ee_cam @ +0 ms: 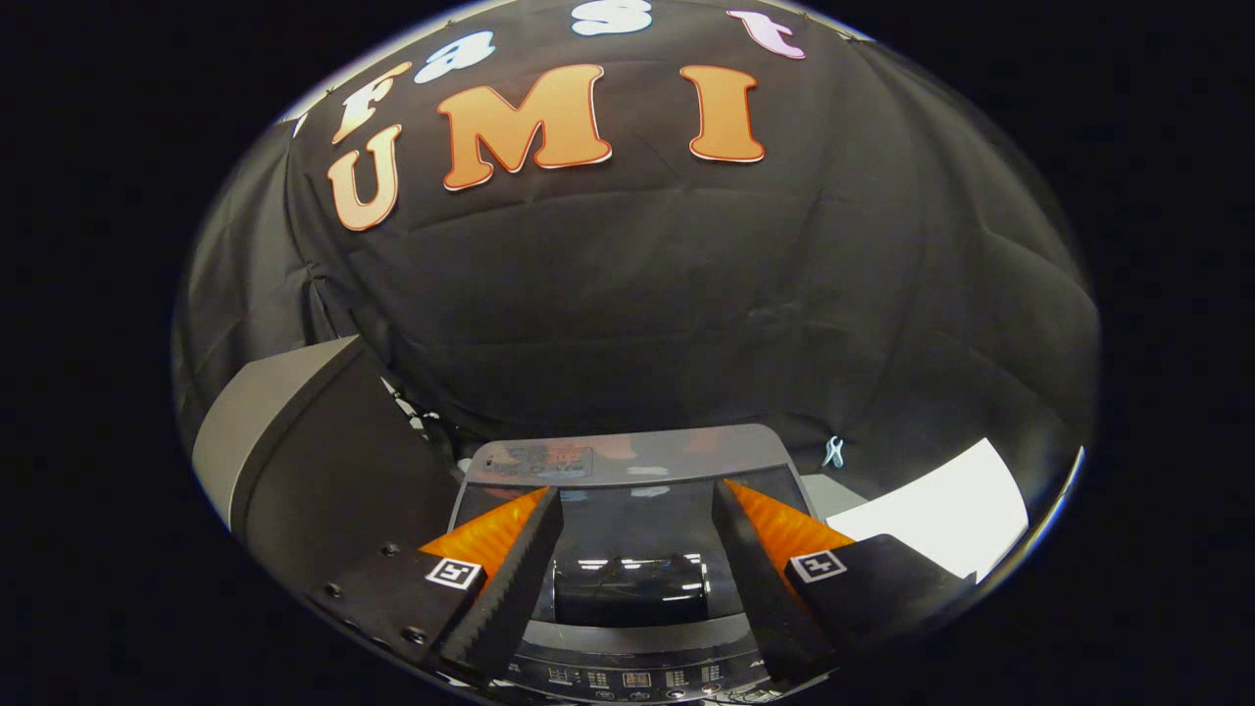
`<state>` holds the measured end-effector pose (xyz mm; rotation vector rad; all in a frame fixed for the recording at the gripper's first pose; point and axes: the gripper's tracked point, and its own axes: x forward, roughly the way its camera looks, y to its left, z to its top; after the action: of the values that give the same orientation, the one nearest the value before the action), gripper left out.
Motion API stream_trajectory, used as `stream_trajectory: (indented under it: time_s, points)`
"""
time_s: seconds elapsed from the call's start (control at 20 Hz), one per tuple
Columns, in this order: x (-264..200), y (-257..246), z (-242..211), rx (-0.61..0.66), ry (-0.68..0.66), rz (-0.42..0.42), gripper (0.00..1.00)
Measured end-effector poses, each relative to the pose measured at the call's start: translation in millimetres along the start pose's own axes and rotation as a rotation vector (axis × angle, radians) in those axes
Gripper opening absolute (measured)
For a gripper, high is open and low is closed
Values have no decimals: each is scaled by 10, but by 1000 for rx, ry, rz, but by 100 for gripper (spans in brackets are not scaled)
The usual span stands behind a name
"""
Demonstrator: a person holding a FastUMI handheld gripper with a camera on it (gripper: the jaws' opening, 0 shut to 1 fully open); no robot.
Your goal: Put the clothes into the washing machine and then close the washing machine lid.
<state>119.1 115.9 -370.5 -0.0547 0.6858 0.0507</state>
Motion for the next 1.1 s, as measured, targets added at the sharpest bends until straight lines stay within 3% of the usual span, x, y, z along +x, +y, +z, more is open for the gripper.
stream_trajectory:
  time_s: [0.5,1.1]
  points:
    - [-783,222,1021,-25,-268,68,98]
    - [-2018,-266,1971,-20,-527,65,98]
